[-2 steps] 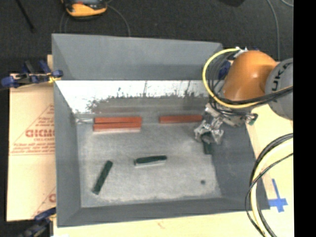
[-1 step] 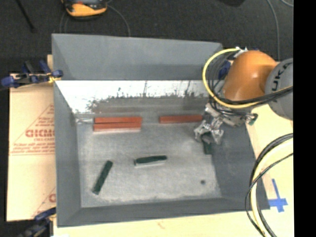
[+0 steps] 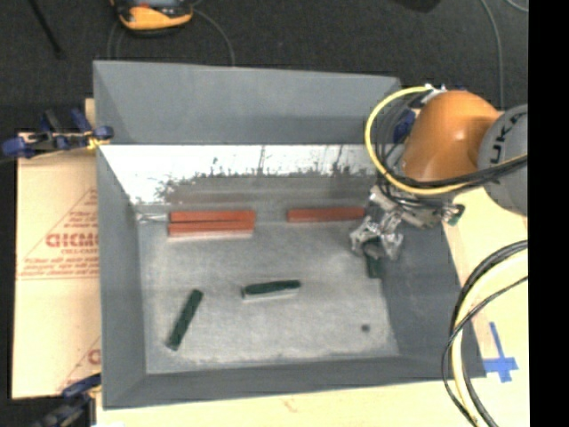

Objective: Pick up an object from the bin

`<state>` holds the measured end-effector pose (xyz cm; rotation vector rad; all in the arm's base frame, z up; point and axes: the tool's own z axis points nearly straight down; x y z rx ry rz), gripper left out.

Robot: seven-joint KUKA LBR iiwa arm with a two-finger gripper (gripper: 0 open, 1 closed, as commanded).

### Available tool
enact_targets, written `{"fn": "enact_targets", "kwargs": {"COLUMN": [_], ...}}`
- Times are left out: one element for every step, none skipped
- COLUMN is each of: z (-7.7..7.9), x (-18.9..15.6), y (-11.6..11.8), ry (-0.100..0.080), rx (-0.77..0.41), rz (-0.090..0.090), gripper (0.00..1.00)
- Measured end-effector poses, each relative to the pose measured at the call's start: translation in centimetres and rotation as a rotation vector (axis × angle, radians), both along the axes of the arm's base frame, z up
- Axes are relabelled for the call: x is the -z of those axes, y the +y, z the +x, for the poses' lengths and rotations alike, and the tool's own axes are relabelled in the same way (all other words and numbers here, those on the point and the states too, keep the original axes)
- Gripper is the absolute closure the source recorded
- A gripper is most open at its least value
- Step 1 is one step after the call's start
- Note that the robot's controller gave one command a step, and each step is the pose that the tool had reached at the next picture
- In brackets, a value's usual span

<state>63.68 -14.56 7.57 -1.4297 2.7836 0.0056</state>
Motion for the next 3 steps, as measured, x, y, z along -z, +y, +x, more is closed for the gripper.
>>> {"fn": "enact_targets", "kwargs": {"z": [0.4, 1.5, 1.6], "x": [-5.6, -0.9, -1.2], "y": [1.8, 2.6, 2.6], "ry": [0.006, 0.003, 0.0], "rx": [-0.164, -0.157, -0.157], "rz": [-0.01, -0.006, -0.007], "gripper": [1.0, 0.0, 0.0]}}
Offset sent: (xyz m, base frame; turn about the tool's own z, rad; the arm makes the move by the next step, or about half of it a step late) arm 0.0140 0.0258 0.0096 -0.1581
